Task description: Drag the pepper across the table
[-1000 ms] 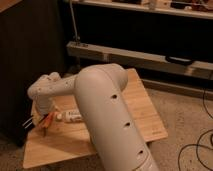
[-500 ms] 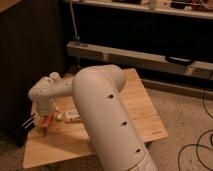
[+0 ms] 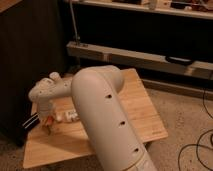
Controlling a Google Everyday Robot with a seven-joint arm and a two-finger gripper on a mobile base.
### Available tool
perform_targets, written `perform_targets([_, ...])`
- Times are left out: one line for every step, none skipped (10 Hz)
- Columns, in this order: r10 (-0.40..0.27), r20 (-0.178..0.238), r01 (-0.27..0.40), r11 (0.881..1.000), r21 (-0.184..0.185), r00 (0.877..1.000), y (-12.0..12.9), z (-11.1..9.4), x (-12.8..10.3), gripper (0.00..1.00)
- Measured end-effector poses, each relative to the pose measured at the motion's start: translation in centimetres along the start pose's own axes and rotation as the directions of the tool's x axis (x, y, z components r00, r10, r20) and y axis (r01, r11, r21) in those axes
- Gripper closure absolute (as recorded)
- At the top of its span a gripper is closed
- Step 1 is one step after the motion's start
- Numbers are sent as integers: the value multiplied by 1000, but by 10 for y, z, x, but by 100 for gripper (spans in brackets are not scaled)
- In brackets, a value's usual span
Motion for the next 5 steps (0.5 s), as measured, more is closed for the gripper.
perform_targets([-2,-1,2,1000,4,1000,0,0,0,87])
perform_targets([-1,-2,1,1000,9,1000,-1,-1,1,95])
perform_targets([-1,-5,1,1000,21,1000,-5,-3,2,100])
perform_targets([-1,-3,1,1000,28,1000,-8,-6,2,100])
perform_targets([2,-4,-2,999,33,1000,-12,-8,4,100])
